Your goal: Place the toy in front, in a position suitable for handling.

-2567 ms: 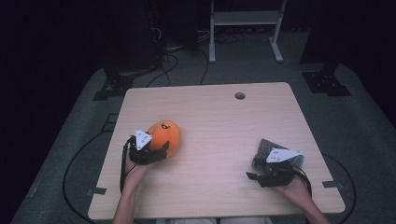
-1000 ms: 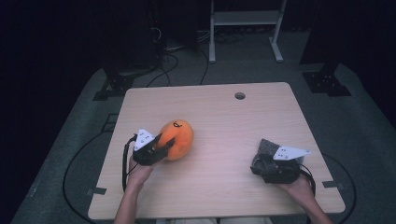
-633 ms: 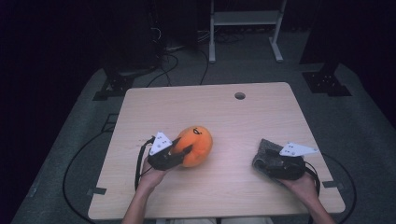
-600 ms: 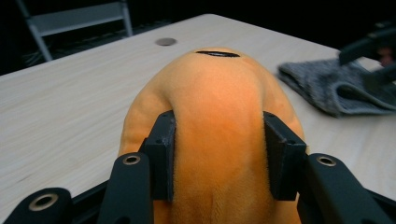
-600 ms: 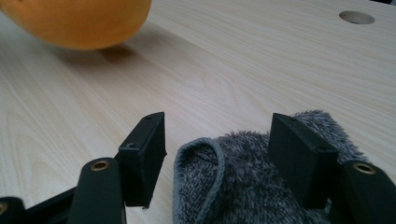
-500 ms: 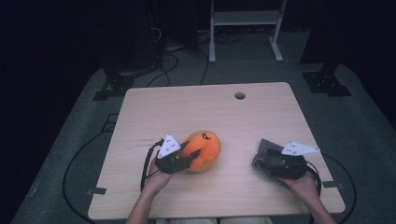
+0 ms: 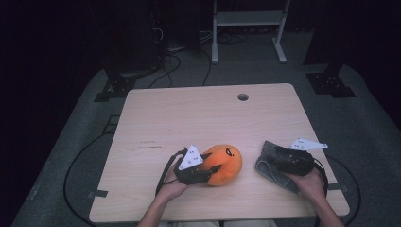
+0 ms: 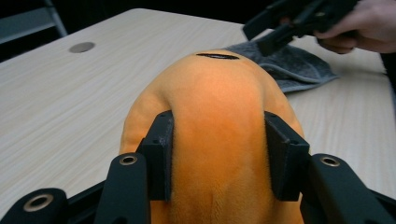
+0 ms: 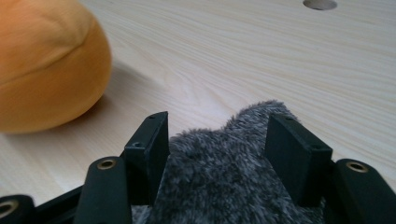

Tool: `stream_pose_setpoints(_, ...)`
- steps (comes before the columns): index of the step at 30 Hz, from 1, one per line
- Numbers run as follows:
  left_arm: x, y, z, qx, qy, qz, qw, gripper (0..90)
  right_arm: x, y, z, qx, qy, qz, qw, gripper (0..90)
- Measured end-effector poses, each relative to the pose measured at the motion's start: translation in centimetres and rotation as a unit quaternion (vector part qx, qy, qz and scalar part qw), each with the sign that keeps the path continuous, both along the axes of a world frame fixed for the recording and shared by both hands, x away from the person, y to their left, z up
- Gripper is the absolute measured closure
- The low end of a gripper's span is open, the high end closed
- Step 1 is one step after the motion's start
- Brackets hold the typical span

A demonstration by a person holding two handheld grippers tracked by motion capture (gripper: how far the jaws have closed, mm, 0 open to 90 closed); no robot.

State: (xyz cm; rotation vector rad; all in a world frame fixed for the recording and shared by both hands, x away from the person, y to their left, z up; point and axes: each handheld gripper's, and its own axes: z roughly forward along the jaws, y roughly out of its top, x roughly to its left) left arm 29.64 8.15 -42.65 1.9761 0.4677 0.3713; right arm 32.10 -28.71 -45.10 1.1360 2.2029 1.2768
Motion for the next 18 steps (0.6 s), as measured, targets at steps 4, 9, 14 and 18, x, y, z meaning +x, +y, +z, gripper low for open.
stream_pose_setpoints(4,-0.4,-0.9,-0.2,0.01,-0.002,-0.018,0.9998,50.5,0.6,0.1,-0.4,-0.016,0.01,-0.012,0.9997,38.9)
stream_pose_setpoints(9,-0.5,-1.7,-0.2,0.015,-0.002,-0.043,0.9989,49.8,1.5,0.1,-1.1,-0.031,0.038,-0.024,0.9985,42.2)
stream_pose_setpoints(14,-0.4,-1.8,-0.3,0.015,0.0,-0.048,0.9987,48.2,2.3,0.5,-2.2,-0.068,0.076,-0.035,0.9942,46.2)
stream_pose_setpoints(18,-0.5,-1.7,-0.2,0.017,0.009,-0.045,0.9988,29.8,2.2,1.2,-2.4,-0.095,0.067,-0.043,0.9923,48.8)
